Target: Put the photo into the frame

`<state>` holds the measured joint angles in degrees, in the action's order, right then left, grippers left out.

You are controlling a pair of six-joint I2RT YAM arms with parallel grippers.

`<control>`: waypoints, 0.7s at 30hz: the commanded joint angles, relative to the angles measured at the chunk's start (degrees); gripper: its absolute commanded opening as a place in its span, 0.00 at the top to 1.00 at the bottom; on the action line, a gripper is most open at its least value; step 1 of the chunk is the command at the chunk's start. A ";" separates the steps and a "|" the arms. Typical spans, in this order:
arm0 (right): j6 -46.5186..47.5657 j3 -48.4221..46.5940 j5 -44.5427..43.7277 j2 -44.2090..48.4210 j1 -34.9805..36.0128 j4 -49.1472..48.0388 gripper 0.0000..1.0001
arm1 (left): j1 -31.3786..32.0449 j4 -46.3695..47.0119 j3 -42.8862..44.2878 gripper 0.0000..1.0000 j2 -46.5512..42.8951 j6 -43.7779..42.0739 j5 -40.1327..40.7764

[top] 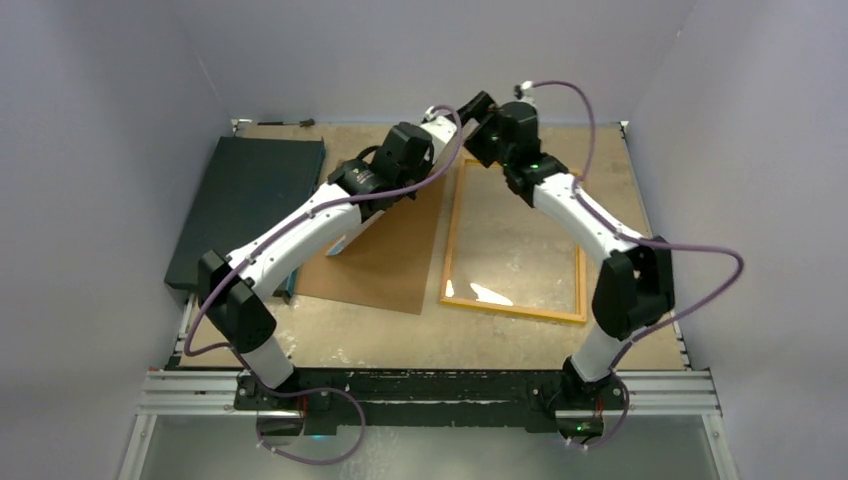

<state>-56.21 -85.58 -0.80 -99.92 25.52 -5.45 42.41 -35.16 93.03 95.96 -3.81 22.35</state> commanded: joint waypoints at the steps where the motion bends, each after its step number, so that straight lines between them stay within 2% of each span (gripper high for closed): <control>1: 2.27 4.35 0.63 12.80 -7.86 -0.74 0.02 | -0.01 -1.97 9.39 1.00 -1.55 -2.15 -3.96; 5: 4.26 7.70 0.09 20.60 -13.36 1.00 0.01 | 0.13 -5.92 20.26 1.00 3.54 -0.18 -11.08; 10: 7.80 8.75 -4.16 27.30 -17.09 5.14 0.01 | 0.52 -16.10 45.55 1.00 16.36 4.91 -20.22; 12: 9.24 9.25 -5.96 29.52 -18.38 6.44 0.01 | 0.79 -15.45 50.00 1.00 18.38 6.76 -25.08; 15: 10.73 10.60 -6.89 31.85 -19.73 7.11 0.01 | 2.26 -9.83 47.25 1.00 17.11 7.37 -26.01; 18: 11.81 12.55 -6.35 31.72 -19.96 8.98 0.01 | 2.53 -9.26 41.34 1.00 15.41 6.58 -23.08; 20: 12.33 15.82 -4.13 31.36 -19.98 9.50 0.01 | -0.75 -8.68 33.83 1.00 13.41 7.37 -20.23; 21: 12.50 17.80 -2.32 31.07 -19.99 9.33 0.01 | -4.69 -7.30 28.37 1.00 12.18 8.98 -22.39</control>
<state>-46.61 -73.34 -5.72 -67.81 5.54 0.82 44.51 -43.92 133.23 112.18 1.76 0.30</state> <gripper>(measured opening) 0.987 0.003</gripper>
